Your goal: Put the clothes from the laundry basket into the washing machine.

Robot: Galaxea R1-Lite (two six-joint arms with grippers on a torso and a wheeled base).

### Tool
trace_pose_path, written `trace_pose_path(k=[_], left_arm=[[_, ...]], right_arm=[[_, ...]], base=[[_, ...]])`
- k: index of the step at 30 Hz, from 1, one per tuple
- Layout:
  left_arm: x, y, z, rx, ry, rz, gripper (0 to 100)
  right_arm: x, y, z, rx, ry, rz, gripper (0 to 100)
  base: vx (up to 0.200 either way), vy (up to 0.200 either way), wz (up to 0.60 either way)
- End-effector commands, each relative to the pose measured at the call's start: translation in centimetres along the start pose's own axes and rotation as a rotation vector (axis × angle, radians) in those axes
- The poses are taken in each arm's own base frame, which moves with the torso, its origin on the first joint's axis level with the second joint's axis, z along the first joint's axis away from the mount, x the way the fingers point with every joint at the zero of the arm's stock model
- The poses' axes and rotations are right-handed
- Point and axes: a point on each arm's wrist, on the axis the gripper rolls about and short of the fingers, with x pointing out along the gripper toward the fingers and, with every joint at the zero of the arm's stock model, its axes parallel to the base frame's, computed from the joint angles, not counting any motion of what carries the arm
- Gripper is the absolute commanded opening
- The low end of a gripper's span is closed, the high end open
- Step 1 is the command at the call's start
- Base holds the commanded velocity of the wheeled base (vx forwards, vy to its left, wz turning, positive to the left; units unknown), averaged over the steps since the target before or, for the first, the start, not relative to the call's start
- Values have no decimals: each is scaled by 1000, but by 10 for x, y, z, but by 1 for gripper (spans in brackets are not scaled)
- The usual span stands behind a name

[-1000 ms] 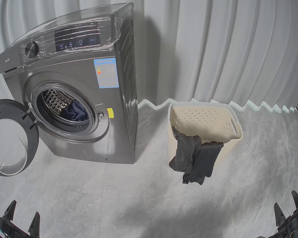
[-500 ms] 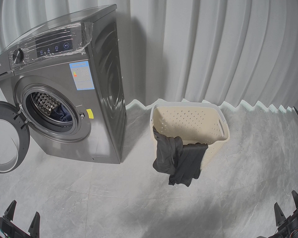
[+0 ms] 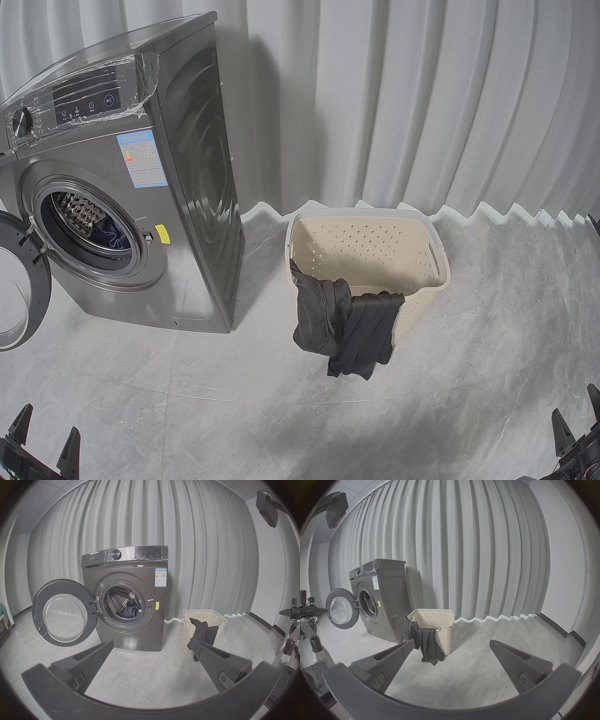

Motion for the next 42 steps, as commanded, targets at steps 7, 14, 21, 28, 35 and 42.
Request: trace_pose_path(k=[7, 14, 21, 28, 35, 42], left_arm=[[0, 0, -5, 5, -2, 1, 100], [0, 0, -5, 6, -2, 1, 100], [0, 0, -5, 8, -2, 1, 100], [0, 0, -5, 8, 0, 1, 100], [0, 0, -5, 8, -2, 1, 100], [0, 0, -5, 9, -2, 2, 100]], right_arm=[[1, 0, -4, 0, 8, 1, 100], [1, 0, -4, 0, 8, 1, 100], [1, 0, -4, -1, 9, 1, 100], [1, 0, -4, -1, 9, 1, 100], [1, 0, -4, 0, 9, -1, 100], [1, 0, -4, -1, 8, -1, 100]], base=[[0, -57, 0], [0, -29, 0], [0, 0, 0], [0, -57, 0], [0, -114, 0], [0, 0, 0]])
